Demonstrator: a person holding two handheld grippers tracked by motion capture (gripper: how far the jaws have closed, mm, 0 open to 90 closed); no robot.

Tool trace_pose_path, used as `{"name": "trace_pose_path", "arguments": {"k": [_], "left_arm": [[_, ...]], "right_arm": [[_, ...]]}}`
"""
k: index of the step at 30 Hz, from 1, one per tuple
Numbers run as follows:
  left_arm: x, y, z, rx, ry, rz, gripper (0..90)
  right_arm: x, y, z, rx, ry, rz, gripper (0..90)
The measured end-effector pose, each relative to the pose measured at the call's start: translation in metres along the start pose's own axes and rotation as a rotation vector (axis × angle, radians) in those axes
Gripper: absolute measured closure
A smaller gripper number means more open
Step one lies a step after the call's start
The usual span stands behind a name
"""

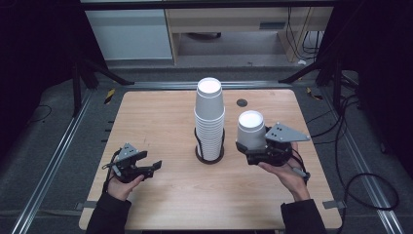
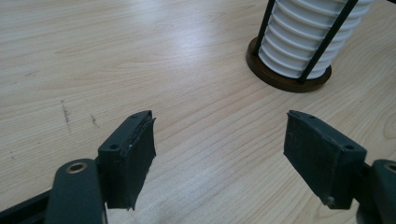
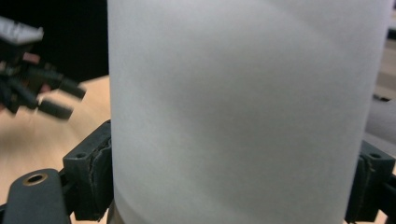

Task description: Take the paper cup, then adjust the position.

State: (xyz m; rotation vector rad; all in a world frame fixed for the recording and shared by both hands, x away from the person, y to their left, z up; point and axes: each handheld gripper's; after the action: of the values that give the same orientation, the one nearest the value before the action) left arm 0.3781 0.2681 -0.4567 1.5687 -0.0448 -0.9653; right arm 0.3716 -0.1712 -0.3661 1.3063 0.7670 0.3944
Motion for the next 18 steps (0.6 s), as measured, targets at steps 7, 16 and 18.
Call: {"name": "trace_pose_path", "arguments": {"k": [7,16,18], "left_arm": [[-0.002,0.001,0.002,0.004,-0.012,0.0,23.8],[-0.004,0.005,0.008,0.016,-0.04,0.004,22.9],[-0.005,0.007,0.01,0.014,-0.049,0.006,22.8]], "right_arm": [[0.012,-0.024,-0.01,-0.011,0.074,-0.056,12.4],[0.032,-0.03,-0.028,-0.05,0.161,-0.109,12.4],[0.038,-0.03,-0.034,-0.058,0.175,-0.11,12.4]]}}
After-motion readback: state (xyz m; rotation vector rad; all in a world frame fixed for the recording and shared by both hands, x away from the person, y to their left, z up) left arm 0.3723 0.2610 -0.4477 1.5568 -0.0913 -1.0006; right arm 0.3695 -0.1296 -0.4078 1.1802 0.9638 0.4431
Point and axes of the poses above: each handheld gripper's, and its own axes: x roughly forward along the jaws, y roughly out of its top, z roughly to its right
